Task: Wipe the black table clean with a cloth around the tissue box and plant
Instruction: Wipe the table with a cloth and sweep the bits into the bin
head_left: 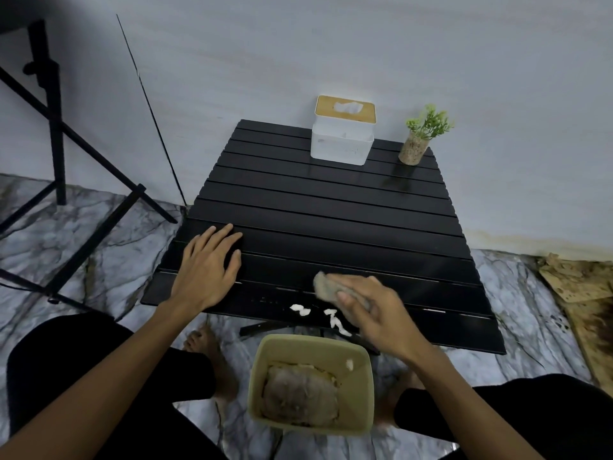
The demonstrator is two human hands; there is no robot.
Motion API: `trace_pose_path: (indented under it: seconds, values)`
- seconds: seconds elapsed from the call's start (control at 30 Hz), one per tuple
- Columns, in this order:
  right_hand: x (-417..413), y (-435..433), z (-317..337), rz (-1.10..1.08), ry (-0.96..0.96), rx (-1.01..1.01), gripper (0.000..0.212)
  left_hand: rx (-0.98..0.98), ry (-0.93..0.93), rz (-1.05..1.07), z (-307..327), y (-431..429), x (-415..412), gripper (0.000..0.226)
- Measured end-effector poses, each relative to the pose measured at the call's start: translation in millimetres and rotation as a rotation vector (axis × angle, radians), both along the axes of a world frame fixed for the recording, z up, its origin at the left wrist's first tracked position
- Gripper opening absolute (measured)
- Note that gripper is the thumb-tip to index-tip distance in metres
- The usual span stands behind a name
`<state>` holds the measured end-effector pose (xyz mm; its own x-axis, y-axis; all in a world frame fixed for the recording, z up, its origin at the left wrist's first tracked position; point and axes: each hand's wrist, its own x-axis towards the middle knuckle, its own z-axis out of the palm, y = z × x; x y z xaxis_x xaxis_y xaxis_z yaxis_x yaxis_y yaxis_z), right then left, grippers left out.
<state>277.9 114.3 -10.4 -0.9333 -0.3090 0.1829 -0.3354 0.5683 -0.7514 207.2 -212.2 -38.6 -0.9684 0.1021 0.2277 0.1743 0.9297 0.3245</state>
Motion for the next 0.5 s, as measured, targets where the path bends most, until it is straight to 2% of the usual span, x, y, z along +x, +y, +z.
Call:
trace_pose_path:
  seconds: [0.1,0.17,0.23,0.33,0.5]
  values:
    - [-7,22,-1,-0.272,0.039,-0.041,0.042,-0.005,0.0,-0.005,-1,0,-1,0.051]
    - [-9,36,-9,-0.449,0.091,0.07,0.038,-0.009,0.0,-0.004,-1,0,-1,0.051]
    - [-6,40,-19,-0.523,0.127,0.213,0.038,-0.006,0.002,-0.005,-2,0,-1,0.051]
    - [-2,28,-28,-0.394,0.17,0.336,0.038,-0.003,0.003,-0.004,-2,1,0,0.051]
    - [8,-24,-18,-0.119,0.204,0.284,0.038,0.004,0.005,-0.006,-2,1,0,0.054]
